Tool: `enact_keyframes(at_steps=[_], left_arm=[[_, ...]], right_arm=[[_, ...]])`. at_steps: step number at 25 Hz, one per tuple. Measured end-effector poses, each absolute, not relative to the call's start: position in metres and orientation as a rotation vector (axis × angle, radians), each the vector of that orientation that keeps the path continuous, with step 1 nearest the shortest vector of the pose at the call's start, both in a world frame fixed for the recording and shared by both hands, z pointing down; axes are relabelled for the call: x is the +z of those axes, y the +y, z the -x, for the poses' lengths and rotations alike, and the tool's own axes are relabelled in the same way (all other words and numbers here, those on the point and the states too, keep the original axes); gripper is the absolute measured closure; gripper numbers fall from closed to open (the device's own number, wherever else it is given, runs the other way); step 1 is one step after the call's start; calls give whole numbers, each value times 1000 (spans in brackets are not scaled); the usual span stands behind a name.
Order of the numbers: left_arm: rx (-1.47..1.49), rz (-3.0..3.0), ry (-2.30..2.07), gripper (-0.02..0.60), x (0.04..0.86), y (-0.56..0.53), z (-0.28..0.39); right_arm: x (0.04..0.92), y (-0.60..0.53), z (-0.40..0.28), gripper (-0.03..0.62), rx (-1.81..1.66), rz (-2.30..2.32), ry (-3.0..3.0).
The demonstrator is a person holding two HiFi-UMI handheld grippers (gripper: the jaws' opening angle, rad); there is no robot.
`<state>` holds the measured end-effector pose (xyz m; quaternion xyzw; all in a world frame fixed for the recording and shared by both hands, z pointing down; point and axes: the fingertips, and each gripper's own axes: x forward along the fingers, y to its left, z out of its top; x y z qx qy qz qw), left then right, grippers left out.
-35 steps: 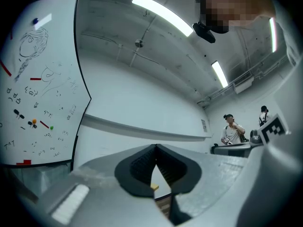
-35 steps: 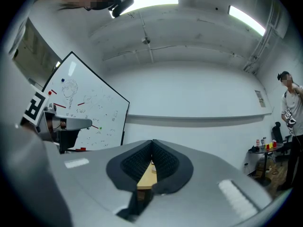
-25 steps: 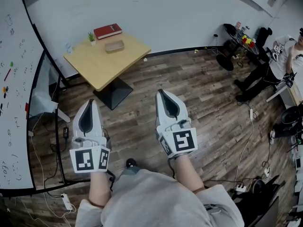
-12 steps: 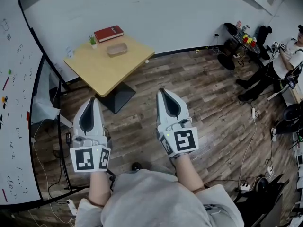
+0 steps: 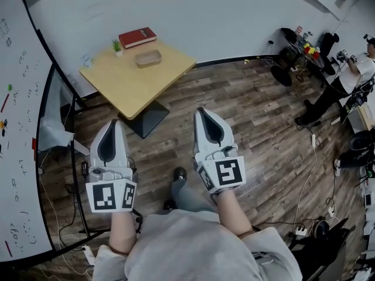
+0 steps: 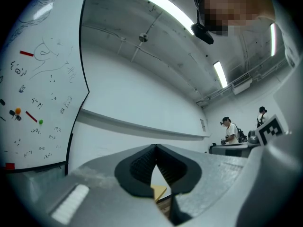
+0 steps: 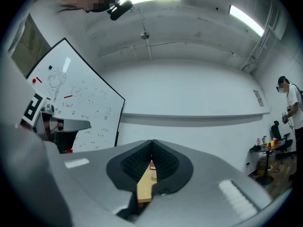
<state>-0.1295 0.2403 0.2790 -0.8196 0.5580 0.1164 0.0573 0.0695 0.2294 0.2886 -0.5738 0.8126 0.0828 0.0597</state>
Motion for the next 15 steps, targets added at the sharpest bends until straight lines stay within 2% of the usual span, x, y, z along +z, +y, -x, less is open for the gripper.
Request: enact_keyframes(at_steps=[15], left_arm=[[368, 2408, 1752, 577, 266, 141, 139]], right_arm=[[274, 117, -60, 592, 271, 1657, 2488]])
